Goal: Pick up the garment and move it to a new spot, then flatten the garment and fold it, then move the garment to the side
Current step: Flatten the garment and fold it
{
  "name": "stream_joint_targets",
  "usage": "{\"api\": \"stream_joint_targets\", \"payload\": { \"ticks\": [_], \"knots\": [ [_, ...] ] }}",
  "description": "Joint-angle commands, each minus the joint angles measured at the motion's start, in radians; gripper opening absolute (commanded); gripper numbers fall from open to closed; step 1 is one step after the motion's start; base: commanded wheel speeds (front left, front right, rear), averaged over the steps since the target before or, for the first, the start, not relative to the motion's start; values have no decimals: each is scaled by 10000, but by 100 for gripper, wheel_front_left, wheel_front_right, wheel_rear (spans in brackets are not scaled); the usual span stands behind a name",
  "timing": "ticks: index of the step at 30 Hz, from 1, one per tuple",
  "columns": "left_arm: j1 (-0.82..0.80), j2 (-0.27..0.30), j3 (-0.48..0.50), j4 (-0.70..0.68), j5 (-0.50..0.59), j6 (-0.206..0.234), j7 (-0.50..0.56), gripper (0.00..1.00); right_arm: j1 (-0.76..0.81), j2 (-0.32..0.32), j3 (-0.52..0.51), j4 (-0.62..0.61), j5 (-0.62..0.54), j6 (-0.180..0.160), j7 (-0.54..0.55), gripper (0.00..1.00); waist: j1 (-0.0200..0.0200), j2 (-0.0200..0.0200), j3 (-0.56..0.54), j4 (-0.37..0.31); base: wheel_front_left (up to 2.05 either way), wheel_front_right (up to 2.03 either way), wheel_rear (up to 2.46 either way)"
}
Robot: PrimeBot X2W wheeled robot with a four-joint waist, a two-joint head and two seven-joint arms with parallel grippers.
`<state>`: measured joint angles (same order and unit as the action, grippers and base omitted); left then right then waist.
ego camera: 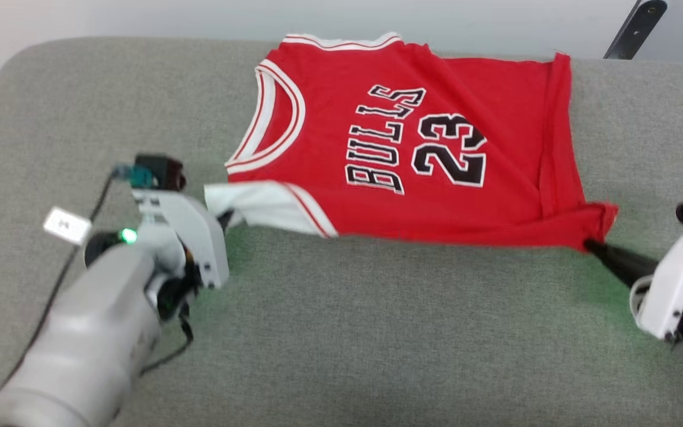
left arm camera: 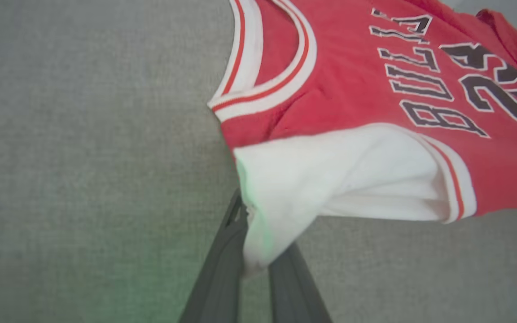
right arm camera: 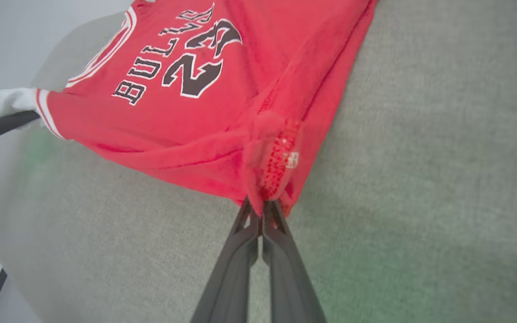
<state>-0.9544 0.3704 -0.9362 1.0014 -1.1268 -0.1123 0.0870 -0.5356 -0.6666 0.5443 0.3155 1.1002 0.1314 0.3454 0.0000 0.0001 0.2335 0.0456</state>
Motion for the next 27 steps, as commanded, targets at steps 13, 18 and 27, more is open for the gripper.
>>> {"api": "stream_joint_targets", "payload": {
  "ticks": [13,18,27],
  "knots": [
    [3629,1703,-22,-4481,-499,2239,82,0,2735,-719,-1089,-1802,-183,-15,465,0,0,-1,271,95,0,0,0],
    [4743,2235,-102,-6355,-711,3233,284,0,3506,-865,-1237,-2222,-311,-15,914,0,0,-1,333,114,0,0,0],
    [6458,2869,-249,-8897,-1118,4660,399,0,5083,-921,-1751,-2848,18,-15,1896,0,0,-1,451,97,0,0,0]
  ]
}}
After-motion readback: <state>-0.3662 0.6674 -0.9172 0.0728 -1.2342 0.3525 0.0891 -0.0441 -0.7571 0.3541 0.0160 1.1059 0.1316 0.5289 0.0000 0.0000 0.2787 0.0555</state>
